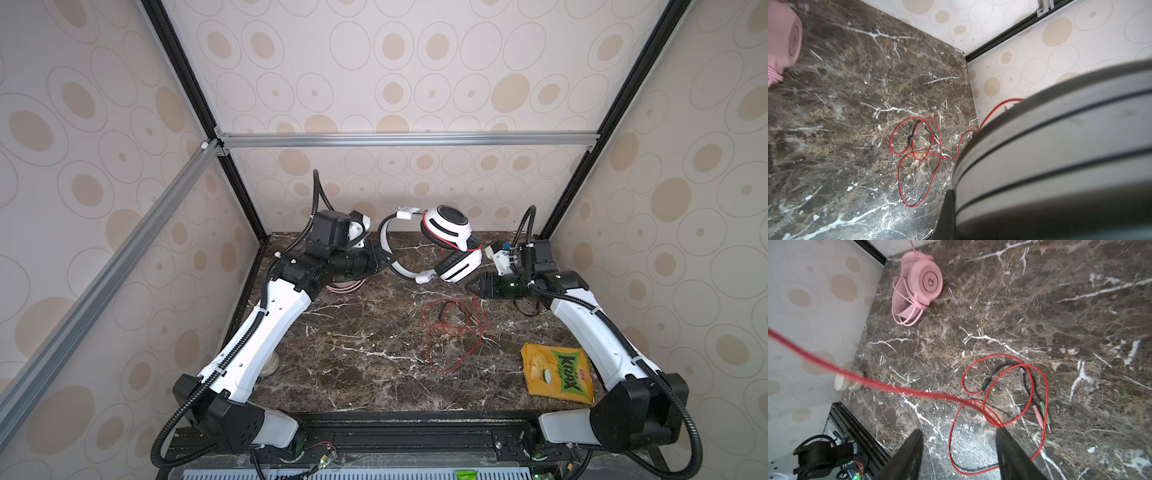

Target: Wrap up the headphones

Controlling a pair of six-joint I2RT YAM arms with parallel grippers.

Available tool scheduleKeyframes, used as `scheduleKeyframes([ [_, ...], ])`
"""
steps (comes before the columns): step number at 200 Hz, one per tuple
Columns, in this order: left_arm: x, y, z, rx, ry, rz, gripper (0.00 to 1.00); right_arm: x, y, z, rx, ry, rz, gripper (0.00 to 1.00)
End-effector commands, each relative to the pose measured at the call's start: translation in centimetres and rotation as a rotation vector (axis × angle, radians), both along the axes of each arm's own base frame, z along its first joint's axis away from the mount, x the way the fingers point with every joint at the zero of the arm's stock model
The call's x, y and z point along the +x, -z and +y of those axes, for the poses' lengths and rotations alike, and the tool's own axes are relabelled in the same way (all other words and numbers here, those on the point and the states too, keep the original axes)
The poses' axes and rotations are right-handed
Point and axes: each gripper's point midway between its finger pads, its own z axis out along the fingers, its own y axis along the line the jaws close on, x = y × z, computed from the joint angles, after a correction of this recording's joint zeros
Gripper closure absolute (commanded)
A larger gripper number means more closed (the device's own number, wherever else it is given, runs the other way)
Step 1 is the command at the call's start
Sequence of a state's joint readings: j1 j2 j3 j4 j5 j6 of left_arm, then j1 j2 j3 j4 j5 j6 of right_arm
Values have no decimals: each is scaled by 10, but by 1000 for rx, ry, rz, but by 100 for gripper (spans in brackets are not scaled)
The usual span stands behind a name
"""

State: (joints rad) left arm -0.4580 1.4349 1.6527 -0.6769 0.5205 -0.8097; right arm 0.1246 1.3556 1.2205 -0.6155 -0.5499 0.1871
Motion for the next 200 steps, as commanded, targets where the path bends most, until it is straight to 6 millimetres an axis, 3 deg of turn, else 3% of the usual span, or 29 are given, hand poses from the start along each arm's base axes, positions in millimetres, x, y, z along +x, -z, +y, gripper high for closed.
scheduleKeyframes([
  [1, 1, -13, 12, 72, -12, -39, 100, 2, -10, 8, 96, 4, 6, 41],
  [51, 10, -23, 25, 85, -68, -66, 100, 4, 0, -1, 29, 23, -74, 40],
  [115, 12, -32, 29, 56, -87, -73, 100, 9, 68, 6, 1, -43, 156, 42],
  [146, 11, -35, 29, 41, -82, -76, 100, 24, 102, 10, 10, -46, 206, 42],
  [200, 6, -32, 31, 44, -80, -69, 100, 65, 135, 9, -40, -44, 255, 44],
])
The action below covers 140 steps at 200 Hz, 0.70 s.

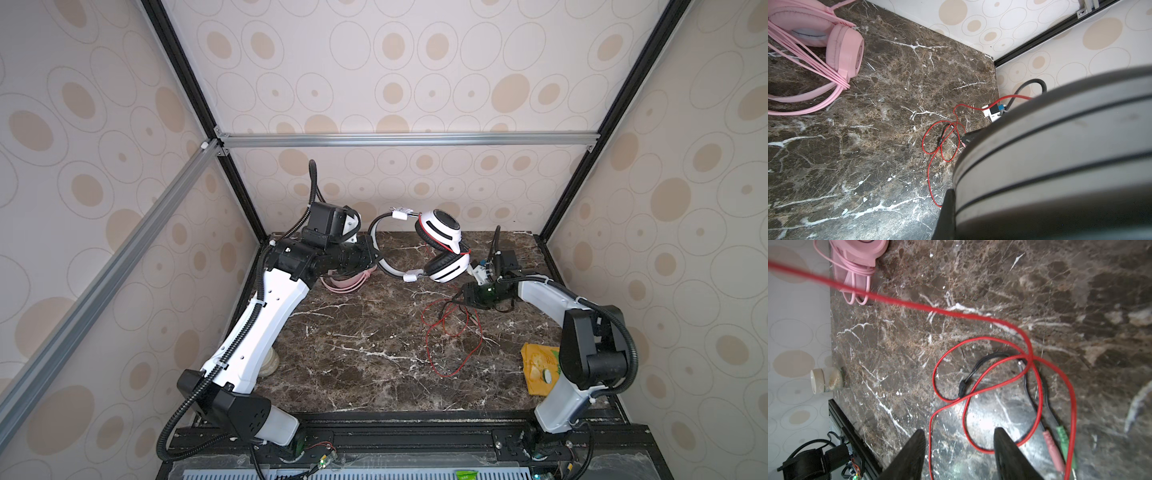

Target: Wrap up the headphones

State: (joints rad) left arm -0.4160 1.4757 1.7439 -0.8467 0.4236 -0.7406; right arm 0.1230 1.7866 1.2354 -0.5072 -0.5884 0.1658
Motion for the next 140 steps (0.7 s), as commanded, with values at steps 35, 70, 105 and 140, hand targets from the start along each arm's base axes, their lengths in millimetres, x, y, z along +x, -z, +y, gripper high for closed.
scheduleKeyframes([
  [35, -8, -44, 2, -79, 16, -104, 100, 38, 22, -4, -66, -19, 6, 46],
  [70, -11, -40, 3, -70, 17, -94, 100, 48, 32, -2, -64, -21, 34, 48],
  [105, -12, -42, 5, -72, 15, -102, 100, 51, 38, -1, -70, -9, 49, 50],
  [140, -13, -45, 7, -82, 7, -106, 100, 51, 52, -4, -104, -9, 69, 52],
])
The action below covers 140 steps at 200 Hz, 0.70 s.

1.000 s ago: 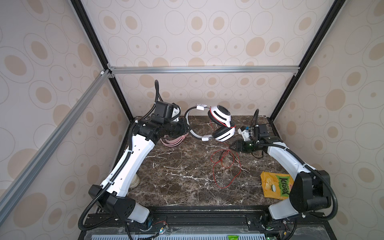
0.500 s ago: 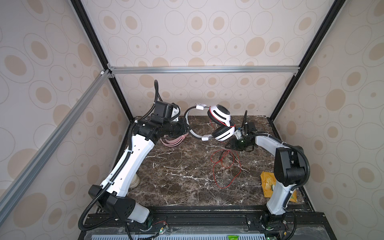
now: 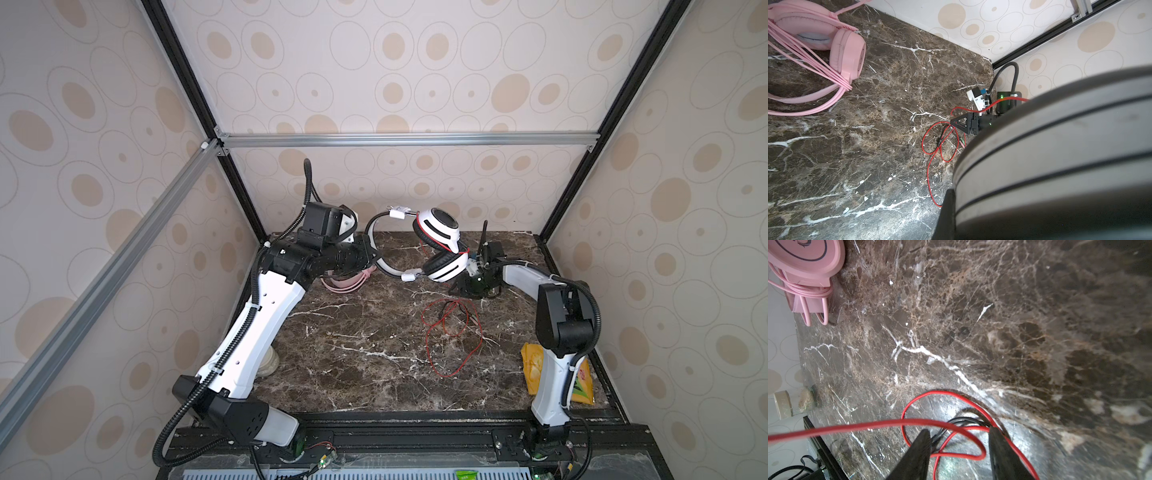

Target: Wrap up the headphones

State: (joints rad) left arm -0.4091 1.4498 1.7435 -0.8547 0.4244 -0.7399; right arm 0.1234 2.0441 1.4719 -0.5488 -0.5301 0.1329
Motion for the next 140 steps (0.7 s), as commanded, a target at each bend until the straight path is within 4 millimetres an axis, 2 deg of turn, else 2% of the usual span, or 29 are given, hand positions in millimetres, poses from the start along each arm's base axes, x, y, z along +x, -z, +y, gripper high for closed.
scheduleKeyframes([
  [1, -7, -37, 2, -75, 13, -89, 100, -1, 14, -2, -36, -4, 32, 52],
  [17, -10, -39, -2, -107, 34, -82, 100, -1, 21, 1, -49, -16, 33, 53],
  [34, -11, -40, -2, -134, 33, -78, 100, -1, 24, 4, -50, -25, 23, 61],
  [39, -10, -39, -2, -139, 31, -75, 100, -1, 24, 6, -50, -29, 21, 66],
  [47, -10, -40, -2, -148, 27, -74, 100, -2, 23, 8, -62, -41, 14, 73],
  [84, -6, -47, -1, -199, 20, -76, 100, -12, 10, 6, -160, -82, -61, 87],
  [112, 2, -55, 3, -227, -3, -85, 100, -33, -8, -2, -199, -80, -89, 100],
  [140, 19, -65, 11, -231, -57, -107, 100, -73, -22, -3, -211, -80, -105, 100],
])
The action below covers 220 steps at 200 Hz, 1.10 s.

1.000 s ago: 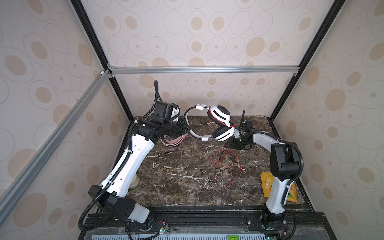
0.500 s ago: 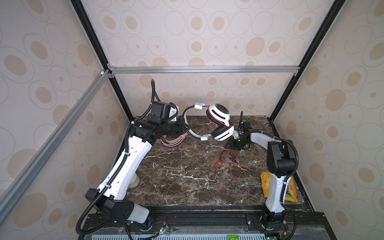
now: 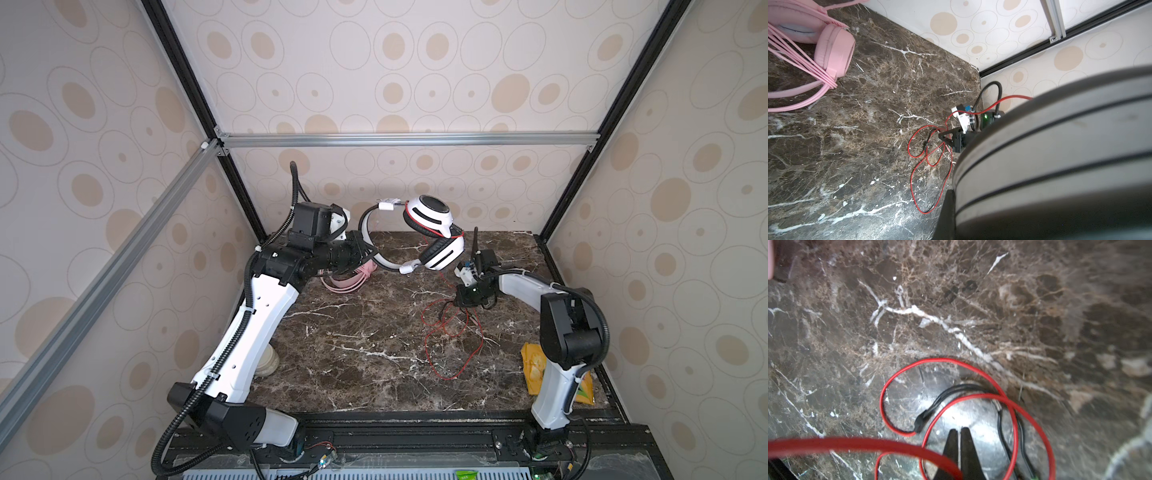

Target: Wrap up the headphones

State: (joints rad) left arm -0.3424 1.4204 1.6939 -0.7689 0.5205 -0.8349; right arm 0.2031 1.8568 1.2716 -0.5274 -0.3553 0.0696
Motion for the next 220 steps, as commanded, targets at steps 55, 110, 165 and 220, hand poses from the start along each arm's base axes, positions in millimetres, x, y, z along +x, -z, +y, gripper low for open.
scheduleKeyframes([
  [55, 55, -56, 44, -56, -229, -138, 100, -118, -48, -2, -107, -94, -57, 100],
  [110, 100, -29, 88, 94, -410, -49, 100, -168, -67, 3, -112, -163, -74, 100],
  [165, 115, -10, 129, 276, -606, 7, 100, -179, -89, 30, -219, -332, -116, 100],
  [220, 98, 18, 168, 484, -742, 91, 100, -171, -145, 38, -253, -430, -280, 100],
])
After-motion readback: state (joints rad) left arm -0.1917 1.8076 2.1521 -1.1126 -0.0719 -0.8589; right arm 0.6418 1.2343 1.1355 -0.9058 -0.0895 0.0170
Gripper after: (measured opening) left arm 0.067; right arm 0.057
